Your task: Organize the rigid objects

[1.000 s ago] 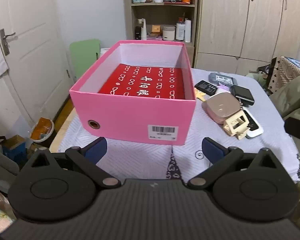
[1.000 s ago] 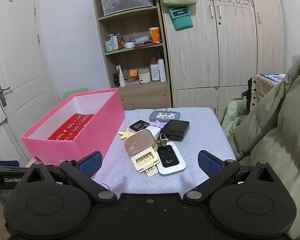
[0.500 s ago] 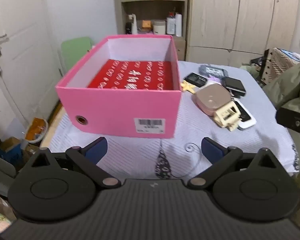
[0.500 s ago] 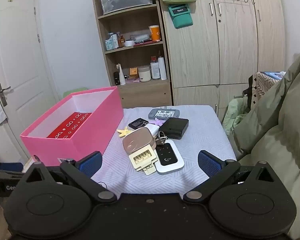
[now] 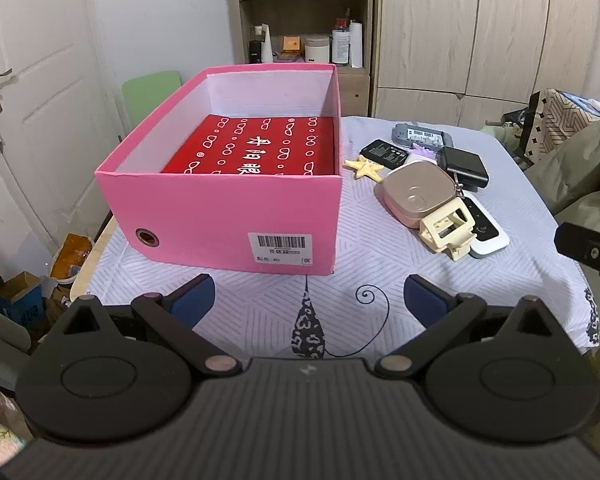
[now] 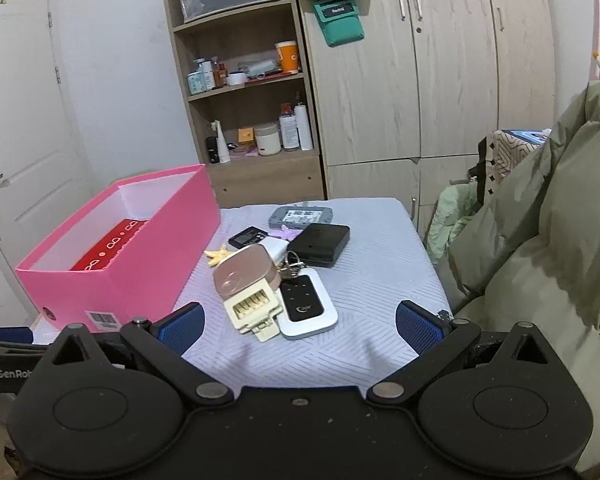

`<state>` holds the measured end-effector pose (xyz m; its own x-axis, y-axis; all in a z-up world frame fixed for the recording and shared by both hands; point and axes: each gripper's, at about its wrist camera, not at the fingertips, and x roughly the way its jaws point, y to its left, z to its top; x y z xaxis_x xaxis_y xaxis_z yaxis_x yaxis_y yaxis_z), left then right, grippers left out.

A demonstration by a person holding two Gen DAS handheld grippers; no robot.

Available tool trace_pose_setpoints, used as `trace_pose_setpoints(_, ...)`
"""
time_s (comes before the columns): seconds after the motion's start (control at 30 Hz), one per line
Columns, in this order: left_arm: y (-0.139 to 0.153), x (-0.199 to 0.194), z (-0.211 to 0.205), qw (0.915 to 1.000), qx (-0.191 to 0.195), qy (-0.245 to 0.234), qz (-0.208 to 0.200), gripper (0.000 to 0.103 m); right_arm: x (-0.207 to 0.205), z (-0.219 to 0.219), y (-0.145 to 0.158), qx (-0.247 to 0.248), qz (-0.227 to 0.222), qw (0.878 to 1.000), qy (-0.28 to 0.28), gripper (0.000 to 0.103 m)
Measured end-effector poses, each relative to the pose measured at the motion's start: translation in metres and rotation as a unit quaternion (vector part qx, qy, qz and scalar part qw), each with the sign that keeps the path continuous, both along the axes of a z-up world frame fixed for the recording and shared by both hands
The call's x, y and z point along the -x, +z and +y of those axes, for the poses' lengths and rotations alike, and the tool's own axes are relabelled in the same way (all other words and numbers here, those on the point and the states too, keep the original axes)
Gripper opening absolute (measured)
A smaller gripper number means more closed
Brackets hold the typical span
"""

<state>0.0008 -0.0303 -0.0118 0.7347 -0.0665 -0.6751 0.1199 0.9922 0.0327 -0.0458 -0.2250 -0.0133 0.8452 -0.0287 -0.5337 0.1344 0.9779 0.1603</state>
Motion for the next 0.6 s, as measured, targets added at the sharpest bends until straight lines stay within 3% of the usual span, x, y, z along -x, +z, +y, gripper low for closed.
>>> trace_pose_setpoints(0.6,-0.0048,-0.0007,-0.0020,0.9998,-0.006,0.018,-0.003,0.102,-0.0056,-0.0011,-0.0069,0.007,0.006,1.000,-0.001,0.103)
